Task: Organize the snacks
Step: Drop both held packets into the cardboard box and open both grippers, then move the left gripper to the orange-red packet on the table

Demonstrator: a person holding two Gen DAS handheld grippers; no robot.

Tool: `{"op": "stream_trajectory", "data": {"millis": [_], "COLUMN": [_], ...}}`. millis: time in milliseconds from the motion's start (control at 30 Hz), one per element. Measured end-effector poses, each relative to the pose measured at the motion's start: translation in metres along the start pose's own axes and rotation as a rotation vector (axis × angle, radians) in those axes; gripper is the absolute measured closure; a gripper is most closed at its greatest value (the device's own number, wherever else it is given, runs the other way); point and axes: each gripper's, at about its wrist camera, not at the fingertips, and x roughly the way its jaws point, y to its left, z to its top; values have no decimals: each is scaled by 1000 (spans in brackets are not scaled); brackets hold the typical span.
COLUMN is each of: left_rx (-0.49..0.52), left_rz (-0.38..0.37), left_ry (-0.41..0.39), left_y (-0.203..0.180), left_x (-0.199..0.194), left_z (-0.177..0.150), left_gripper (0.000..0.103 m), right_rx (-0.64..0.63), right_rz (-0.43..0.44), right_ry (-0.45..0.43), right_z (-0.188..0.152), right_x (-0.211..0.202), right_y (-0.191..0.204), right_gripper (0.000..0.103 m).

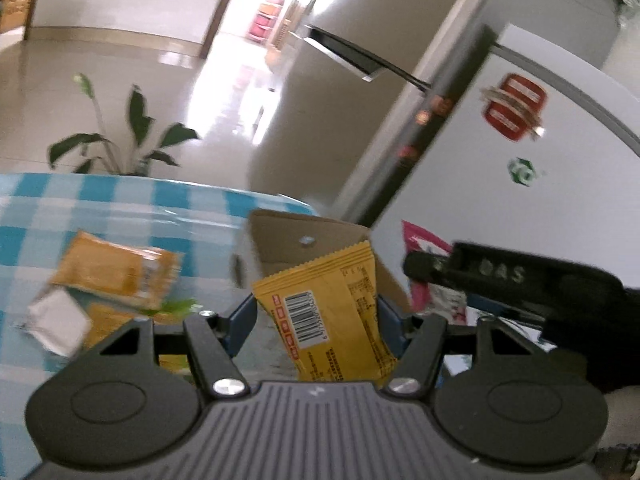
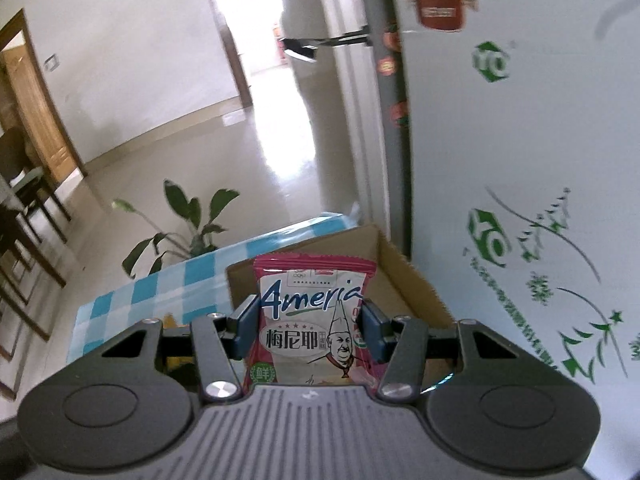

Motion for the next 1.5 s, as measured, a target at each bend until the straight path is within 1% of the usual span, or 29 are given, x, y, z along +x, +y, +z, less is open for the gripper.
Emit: {"op": "stream_trajectory", "data": {"millis": [67, 167, 200, 233, 267, 300, 367, 400, 567, 767, 933, 1133, 1400, 1500], "left_rx": [11, 1, 4, 7, 8, 7, 11, 15, 60, 114, 104, 159, 166, 148], "left_rz": [-16, -48, -50, -48, -42, -41, -47, -44, -13, 17, 20, 64, 105, 114], "left_ry": [16, 39, 46, 53, 59, 59, 55, 54, 52, 52, 69, 88, 140, 156], "left_y": [-10, -20, -23, -25, -27, -29, -30, -30, -28, -14, 9, 37, 80, 93], "left_x": [8, 19, 22, 24, 26, 27, 26, 25, 19, 6, -5, -23, -41, -45], "left_z": [-3, -7, -9, -11, -12, -13, -14, -13, -7, 0, 2, -2, -16, -22], "left_gripper": [39, 39, 37, 33, 29, 24, 22, 19, 18, 18, 18, 18, 18, 18], "right_rx": [21, 35, 39, 46, 58, 70, 96, 104, 127, 103, 80, 23, -53, -92], "right_rz": [-8, -30, -38, -47, -52, -53, -61, -67, -57, -17, 11, 39, 86, 112], "right_ry": [-5, -4, -5, -6, -9, -12, -24, -31, -32, -23, -9, 7, 36, 52], "right_z": [1, 2, 1, 2, 2, 2, 3, 3, 3, 2, 0, -4, -10, -14], "right_x": [-2, -2, -4, -4, -5, -5, -7, -8, -9, -7, -3, 2, 7, 9], "right_y": [-7, -14, -16, -19, -21, -23, -27, -29, -31, -22, -12, 3, 24, 35], "right_gripper": [45, 44, 44, 44, 40, 31, 20, 19, 19, 19, 19, 19, 19, 19]}}
